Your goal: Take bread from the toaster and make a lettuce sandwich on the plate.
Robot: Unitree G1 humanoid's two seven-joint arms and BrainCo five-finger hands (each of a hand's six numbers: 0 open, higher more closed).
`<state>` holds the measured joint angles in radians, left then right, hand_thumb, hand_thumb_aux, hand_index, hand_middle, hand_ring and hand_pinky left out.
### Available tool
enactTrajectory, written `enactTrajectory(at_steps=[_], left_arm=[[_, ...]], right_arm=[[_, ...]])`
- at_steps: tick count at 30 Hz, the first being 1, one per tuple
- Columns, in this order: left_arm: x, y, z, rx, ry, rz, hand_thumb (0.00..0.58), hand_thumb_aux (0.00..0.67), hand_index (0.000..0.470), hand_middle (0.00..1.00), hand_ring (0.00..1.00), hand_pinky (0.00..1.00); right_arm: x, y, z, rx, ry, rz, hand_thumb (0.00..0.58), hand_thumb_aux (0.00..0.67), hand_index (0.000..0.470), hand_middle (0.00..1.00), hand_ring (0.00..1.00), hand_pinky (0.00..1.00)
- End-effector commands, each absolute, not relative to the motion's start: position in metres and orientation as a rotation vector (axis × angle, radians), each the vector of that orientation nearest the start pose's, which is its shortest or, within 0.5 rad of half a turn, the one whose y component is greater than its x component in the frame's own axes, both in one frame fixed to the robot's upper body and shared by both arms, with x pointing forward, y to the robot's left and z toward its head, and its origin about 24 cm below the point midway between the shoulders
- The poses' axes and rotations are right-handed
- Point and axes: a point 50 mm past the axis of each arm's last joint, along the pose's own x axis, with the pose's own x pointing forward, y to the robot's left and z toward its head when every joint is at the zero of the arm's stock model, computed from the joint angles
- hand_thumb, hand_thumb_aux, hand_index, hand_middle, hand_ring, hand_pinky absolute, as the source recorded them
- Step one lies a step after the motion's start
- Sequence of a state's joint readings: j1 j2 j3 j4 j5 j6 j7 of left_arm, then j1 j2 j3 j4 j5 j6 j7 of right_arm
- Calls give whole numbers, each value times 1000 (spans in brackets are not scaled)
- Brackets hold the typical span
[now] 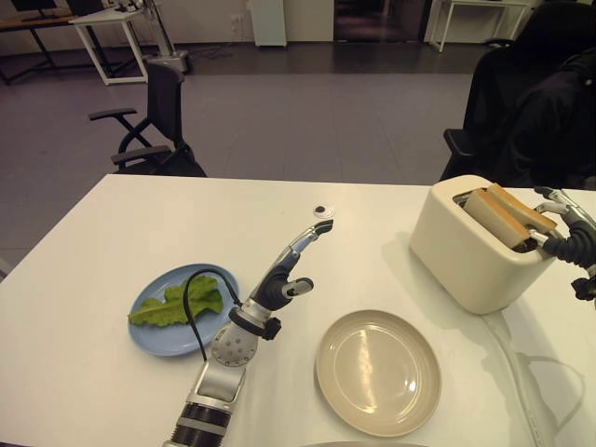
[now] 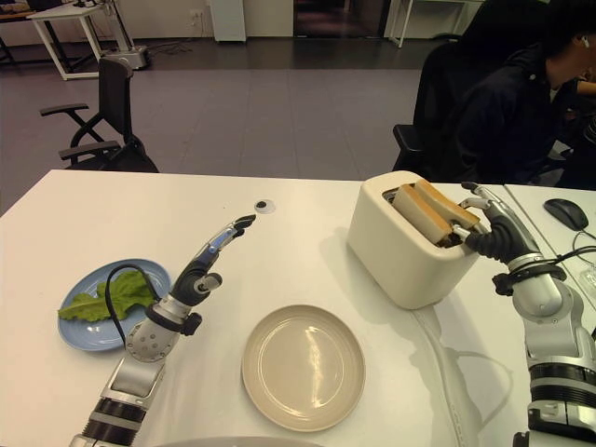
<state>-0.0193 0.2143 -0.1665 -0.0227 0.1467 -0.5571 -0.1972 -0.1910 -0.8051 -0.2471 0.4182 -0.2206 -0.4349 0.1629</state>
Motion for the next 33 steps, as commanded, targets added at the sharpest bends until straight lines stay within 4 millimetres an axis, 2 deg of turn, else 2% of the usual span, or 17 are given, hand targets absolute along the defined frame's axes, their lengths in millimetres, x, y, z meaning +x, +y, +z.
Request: enactTrajectory(at_steps=[1, 3, 5, 7, 10, 12, 16, 19, 22, 27, 33], left_arm=[[236, 124, 91, 387, -550, -460, 0, 0, 0, 0, 0, 0], [237, 129, 93, 399, -551, -441, 0, 0, 0, 0, 0, 0], [238, 140, 95, 419, -553, -403, 0, 0, 0, 0, 0, 0], [238, 154, 98, 456, -552, -356, 0, 0, 0, 0, 0, 0], [238, 190, 105, 547, -533, -226, 0, 0, 0, 0, 0, 0], [237, 214, 107, 633, -502, -144, 0, 0, 0, 0, 0, 0], [229, 260, 105, 854, -391, -7, 0, 0, 0, 0, 0, 0], [222, 282, 100, 1026, -302, 32, 0, 0, 0, 0, 0, 0], [217, 299, 90, 1166, -199, 43, 0, 0, 0, 0, 0, 0], [214, 306, 66, 1360, -38, -16, 0, 0, 0, 0, 0, 0], [209, 321, 58, 1545, 93, -19, 0, 0, 0, 0, 0, 0]], right_arm=[[266, -353, 170, -810, -274, -171, 580, 670, 470, 0, 0, 0], [259, -351, 193, -673, -394, -151, 580, 670, 470, 0, 0, 0], [250, -339, 215, -575, -518, -46, 580, 670, 470, 0, 0, 0], [240, -322, 231, -521, -606, 98, 580, 670, 470, 0, 0, 0], [221, -289, 247, -504, -704, 404, 580, 670, 470, 0, 0, 0], [211, -265, 239, -546, -701, 623, 580, 670, 470, 0, 0, 0], [202, -221, 203, -651, -610, 1003, 580, 670, 470, 0, 0, 0], [194, -205, 178, -704, -489, 1246, 580, 670, 470, 0, 0, 0], [193, -199, 158, -760, -356, 1457, 580, 670, 470, 0, 0, 0], [218, -189, 138, -832, -195, 1574, 580, 670, 470, 0, 0, 0], [236, -167, 109, -918, -86, 1577, 580, 670, 470, 0, 0, 0]])
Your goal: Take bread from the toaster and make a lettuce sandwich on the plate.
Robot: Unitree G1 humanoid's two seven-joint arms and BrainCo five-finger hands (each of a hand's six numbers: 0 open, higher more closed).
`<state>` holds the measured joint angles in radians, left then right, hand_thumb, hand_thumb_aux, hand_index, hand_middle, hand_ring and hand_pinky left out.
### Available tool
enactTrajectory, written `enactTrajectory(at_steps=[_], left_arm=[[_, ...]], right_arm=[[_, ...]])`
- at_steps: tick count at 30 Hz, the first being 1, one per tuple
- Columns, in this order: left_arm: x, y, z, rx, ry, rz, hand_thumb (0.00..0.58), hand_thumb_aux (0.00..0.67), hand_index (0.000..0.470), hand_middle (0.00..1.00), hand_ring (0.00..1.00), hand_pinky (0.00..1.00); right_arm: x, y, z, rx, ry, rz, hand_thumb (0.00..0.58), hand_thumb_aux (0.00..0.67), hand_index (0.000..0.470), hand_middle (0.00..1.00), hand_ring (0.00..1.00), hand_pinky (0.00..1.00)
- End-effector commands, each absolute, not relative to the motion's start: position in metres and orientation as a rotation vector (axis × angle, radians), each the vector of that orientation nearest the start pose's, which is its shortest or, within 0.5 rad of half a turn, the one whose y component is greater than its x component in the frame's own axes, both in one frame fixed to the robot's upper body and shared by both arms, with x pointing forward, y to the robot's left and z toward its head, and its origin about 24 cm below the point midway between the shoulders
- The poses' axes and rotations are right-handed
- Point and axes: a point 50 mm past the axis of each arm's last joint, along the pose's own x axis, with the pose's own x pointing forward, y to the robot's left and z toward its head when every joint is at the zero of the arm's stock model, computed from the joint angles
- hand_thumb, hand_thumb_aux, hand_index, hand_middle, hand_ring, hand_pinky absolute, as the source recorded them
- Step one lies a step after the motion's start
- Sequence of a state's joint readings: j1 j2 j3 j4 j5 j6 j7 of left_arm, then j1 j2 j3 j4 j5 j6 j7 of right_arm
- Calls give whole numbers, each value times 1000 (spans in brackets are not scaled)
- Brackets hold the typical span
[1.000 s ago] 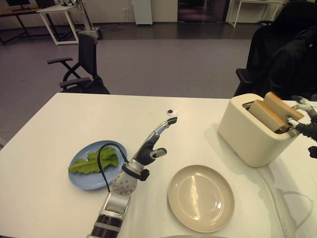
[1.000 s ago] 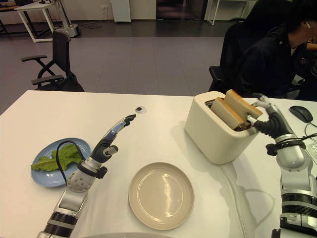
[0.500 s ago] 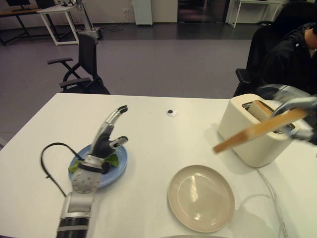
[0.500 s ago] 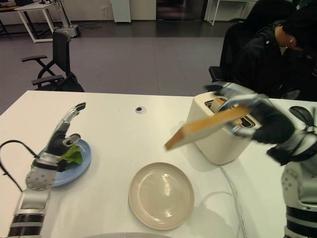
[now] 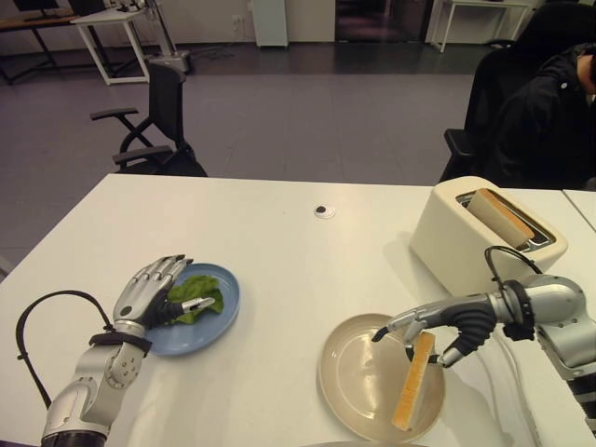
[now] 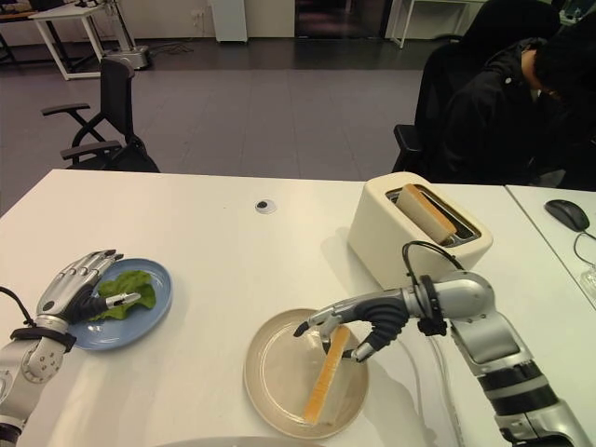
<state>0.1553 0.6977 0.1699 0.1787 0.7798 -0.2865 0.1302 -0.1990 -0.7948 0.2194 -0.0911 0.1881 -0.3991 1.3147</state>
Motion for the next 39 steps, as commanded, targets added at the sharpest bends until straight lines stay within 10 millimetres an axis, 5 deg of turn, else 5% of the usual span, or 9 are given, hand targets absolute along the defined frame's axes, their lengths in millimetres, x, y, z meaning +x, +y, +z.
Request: enactTrajectory(at_steps=[1, 3, 4, 5, 6, 8, 14, 32, 39], left_arm=[[209, 321, 57, 1553, 102, -22, 0, 0, 0, 0, 0, 0], [208, 321, 56, 1558, 112, -28, 0, 0, 0, 0, 0, 0], [207, 321, 55, 1560, 117, -31, 0, 0, 0, 0, 0, 0], [207, 321, 55, 1562, 123, -34, 0, 0, 0, 0, 0, 0], [206, 320, 54, 1563, 128, -38, 0, 0, 0, 0, 0, 0], [205, 320, 52, 1565, 137, -50, 27, 16, 11, 0, 0, 0], [203, 320, 46, 1576, 174, -87, 549, 515, 361, 0, 0, 0], [207, 306, 87, 1429, -123, 31, 580, 670, 470, 0, 0, 0], [198, 228, 126, 1115, -487, -162, 580, 670, 470, 0, 0, 0]], right_arm=[[239, -164, 106, -921, -75, 1568, 580, 670, 470, 0, 0, 0], [244, -160, 101, -945, -53, 1540, 580, 667, 468, 0, 0, 0], [247, -159, 100, -961, -53, 1520, 478, 389, 273, 0, 0, 0], [250, -157, 100, -975, -67, 1493, 104, 63, 44, 0, 0, 0], [252, -156, 102, -978, -84, 1469, 0, 0, 0, 0, 0, 0], [257, -153, 108, -988, -129, 1417, 0, 0, 0, 0, 0, 0], [257, -154, 130, -983, -253, 1322, 0, 0, 0, 0, 0, 0], [251, -164, 139, -951, -331, 1193, 0, 0, 0, 0, 0, 0], [255, -178, 150, -904, -380, 1079, 0, 0, 0, 0, 0, 0]])
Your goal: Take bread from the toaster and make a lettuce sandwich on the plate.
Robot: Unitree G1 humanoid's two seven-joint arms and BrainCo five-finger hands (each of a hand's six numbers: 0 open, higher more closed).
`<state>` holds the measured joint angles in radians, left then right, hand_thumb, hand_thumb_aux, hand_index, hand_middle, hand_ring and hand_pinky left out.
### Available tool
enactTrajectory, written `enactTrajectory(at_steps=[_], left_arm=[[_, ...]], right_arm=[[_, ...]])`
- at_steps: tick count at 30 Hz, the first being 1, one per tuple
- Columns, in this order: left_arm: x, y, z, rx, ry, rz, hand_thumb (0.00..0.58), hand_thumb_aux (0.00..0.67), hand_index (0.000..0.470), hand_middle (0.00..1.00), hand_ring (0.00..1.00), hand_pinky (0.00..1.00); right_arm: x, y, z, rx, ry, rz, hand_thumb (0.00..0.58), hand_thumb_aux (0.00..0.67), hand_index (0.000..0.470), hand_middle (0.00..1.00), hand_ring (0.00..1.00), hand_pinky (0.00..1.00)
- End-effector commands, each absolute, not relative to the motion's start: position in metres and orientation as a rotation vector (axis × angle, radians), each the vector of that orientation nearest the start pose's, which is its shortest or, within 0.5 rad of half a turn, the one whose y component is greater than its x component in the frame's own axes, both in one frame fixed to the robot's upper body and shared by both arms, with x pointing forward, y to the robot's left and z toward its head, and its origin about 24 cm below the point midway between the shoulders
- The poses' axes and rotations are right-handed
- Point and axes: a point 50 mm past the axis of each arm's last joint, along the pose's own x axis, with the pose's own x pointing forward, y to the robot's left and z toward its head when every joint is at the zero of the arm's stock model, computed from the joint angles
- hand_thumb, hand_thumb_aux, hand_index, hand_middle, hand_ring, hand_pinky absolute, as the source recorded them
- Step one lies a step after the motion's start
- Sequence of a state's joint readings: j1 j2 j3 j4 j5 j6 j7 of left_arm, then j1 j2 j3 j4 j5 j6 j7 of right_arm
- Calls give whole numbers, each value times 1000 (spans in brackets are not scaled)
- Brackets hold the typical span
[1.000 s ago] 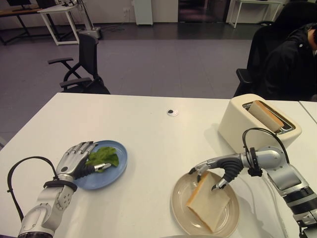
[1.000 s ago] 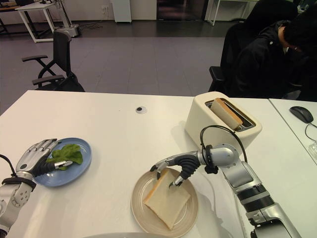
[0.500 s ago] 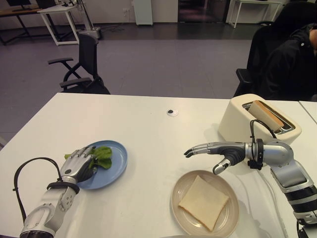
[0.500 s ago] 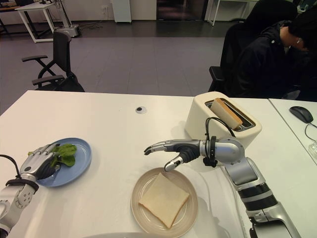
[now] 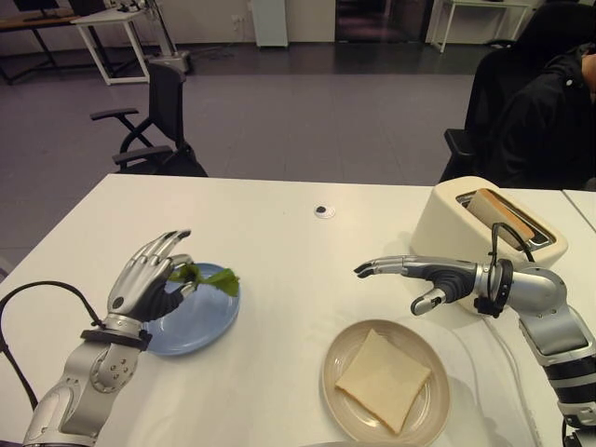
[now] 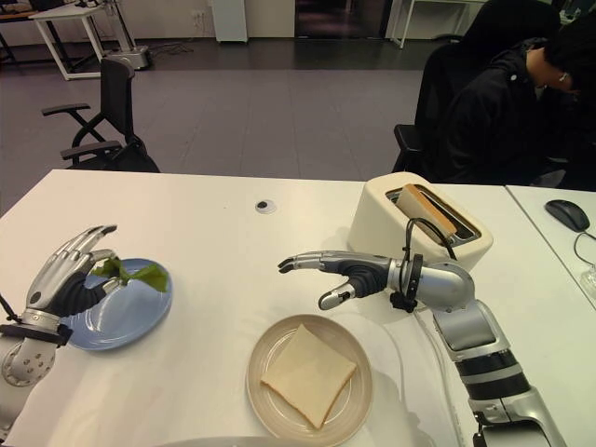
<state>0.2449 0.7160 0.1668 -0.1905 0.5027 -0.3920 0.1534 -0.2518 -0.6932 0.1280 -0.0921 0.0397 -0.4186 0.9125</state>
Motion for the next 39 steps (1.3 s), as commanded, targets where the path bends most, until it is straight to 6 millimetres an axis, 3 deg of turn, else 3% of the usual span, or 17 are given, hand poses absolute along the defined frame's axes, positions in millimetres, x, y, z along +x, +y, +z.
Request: enactTrajectory(at_steps=[1, 8, 13, 18, 24, 29, 30, 31, 32, 34, 35, 37, 39], left_arm=[[197, 218, 127, 1086, -511, -196, 580, 670, 470, 0, 0, 0], [191, 132, 124, 893, -677, -456, 580, 670, 470, 0, 0, 0], [192, 72, 100, 849, -709, -584, 580, 670, 470, 0, 0, 0], [181, 30, 79, 833, -736, -707, 580, 670, 470, 0, 0, 0], [176, 31, 40, 941, -654, -781, 580, 670, 470, 0, 0, 0], [166, 38, 33, 956, -631, -818, 580, 670, 470, 0, 0, 0], [165, 41, 35, 959, -634, -817, 579, 646, 453, 0, 0, 0], [165, 43, 38, 959, -641, -816, 509, 436, 306, 0, 0, 0], [164, 44, 42, 949, -655, -812, 454, 357, 251, 0, 0, 0], [161, 44, 50, 936, -684, -810, 506, 431, 302, 0, 0, 0], [161, 44, 53, 934, -694, -810, 556, 533, 374, 0, 0, 0], [160, 46, 55, 938, -706, -810, 580, 670, 470, 0, 0, 0], [159, 51, 55, 951, -700, -812, 580, 670, 470, 0, 0, 0]], right_arm=[[255, -180, 150, -902, -381, 1072, 0, 0, 0, 0, 0, 0], [261, -189, 158, -874, -414, 976, 0, 0, 0, 0, 0, 0], [265, -190, 160, -859, -427, 951, 0, 0, 0, 0, 0, 0], [266, -189, 160, -850, -429, 948, 0, 0, 0, 0, 0, 0], [263, -185, 155, -843, -427, 968, 0, 0, 0, 0, 0, 0], [261, -180, 150, -848, -423, 1000, 0, 0, 0, 0, 0, 0], [261, -180, 150, -849, -422, 1004, 0, 0, 0, 0, 0, 0], [261, -180, 149, -850, -420, 1006, 0, 0, 0, 0, 0, 0], [261, -180, 149, -851, -418, 1007, 0, 0, 0, 0, 0, 0], [261, -179, 148, -852, -417, 1009, 0, 0, 0, 0, 0, 0], [261, -179, 148, -853, -417, 1010, 0, 0, 0, 0, 0, 0], [261, -179, 147, -853, -418, 1011, 0, 0, 0, 0, 0, 0], [261, -179, 147, -855, -417, 1015, 0, 0, 0, 0, 0, 0]])
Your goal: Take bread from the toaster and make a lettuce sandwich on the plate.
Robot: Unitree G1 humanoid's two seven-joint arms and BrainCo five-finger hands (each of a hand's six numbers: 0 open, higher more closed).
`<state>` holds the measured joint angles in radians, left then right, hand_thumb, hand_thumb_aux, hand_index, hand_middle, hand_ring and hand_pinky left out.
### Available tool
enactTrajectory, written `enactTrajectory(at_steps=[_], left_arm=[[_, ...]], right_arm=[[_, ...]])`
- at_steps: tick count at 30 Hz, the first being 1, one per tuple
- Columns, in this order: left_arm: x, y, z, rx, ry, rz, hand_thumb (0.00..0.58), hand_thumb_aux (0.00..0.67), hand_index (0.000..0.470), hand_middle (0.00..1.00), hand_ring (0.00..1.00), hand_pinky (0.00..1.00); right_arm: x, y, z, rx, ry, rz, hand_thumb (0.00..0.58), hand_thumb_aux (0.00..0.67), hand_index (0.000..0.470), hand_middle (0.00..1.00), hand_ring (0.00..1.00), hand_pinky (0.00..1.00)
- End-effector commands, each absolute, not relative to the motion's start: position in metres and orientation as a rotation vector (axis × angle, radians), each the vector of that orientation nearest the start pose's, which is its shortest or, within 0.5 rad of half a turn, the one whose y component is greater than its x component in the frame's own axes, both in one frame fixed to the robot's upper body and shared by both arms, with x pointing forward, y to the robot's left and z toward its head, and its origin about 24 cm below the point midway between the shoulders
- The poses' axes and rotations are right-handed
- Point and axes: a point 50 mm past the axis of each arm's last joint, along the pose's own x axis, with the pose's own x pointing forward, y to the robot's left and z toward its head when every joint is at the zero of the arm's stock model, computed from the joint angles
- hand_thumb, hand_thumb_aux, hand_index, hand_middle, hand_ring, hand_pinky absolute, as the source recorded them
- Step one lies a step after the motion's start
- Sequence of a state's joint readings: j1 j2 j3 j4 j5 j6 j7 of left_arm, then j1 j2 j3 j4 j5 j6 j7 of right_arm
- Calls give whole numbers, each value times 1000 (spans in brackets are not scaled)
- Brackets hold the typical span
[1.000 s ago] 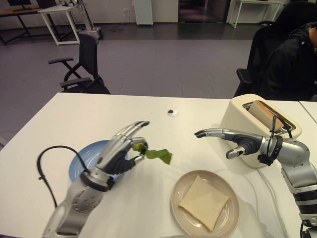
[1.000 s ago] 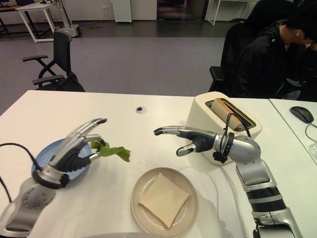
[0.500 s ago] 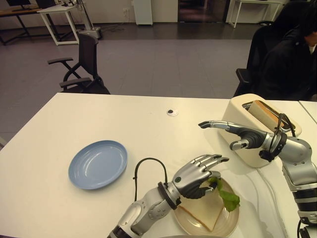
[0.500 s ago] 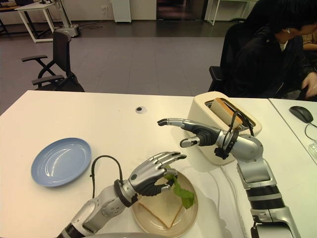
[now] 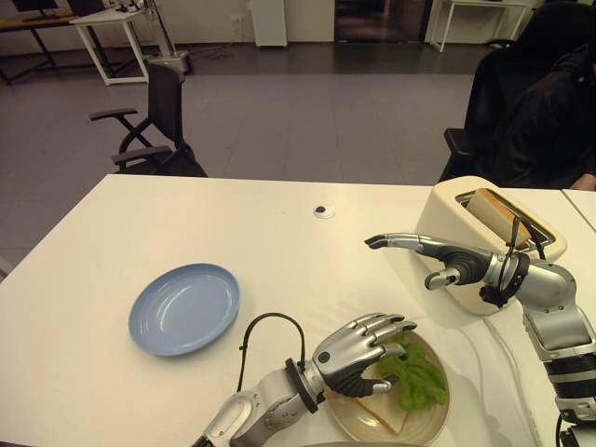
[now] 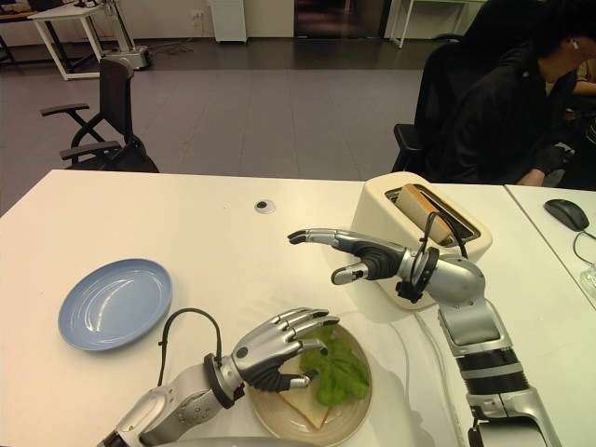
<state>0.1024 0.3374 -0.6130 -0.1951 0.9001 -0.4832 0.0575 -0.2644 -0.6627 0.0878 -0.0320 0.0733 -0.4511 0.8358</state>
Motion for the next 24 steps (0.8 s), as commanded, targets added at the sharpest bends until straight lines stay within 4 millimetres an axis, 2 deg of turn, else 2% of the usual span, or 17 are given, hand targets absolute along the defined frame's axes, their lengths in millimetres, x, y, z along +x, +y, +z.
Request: enactTrajectory(at_steps=[1, 11, 21, 22, 23, 24], left_arm=[[159, 53, 54, 959, -694, -815, 580, 670, 470, 0, 0, 0], [157, 70, 46, 1006, -656, -845, 580, 670, 470, 0, 0, 0], [158, 81, 55, 1003, -680, -817, 580, 670, 470, 0, 0, 0], [158, 81, 55, 1001, -680, -819, 576, 612, 429, 0, 0, 0], [157, 82, 55, 998, -679, -824, 472, 381, 267, 0, 0, 0], [156, 82, 55, 996, -679, -827, 371, 268, 188, 0, 0, 0]], right_arm=[[260, -179, 147, -856, -417, 1017, 0, 0, 0, 0, 0, 0], [259, -182, 147, -860, -414, 1021, 0, 0, 0, 0, 0, 0], [261, -185, 146, -863, -403, 1023, 0, 0, 0, 0, 0, 0], [261, -186, 146, -863, -402, 1022, 0, 0, 0, 0, 0, 0], [261, -186, 146, -864, -402, 1021, 0, 0, 0, 0, 0, 0], [261, -187, 146, -865, -401, 1019, 0, 0, 0, 0, 0, 0]])
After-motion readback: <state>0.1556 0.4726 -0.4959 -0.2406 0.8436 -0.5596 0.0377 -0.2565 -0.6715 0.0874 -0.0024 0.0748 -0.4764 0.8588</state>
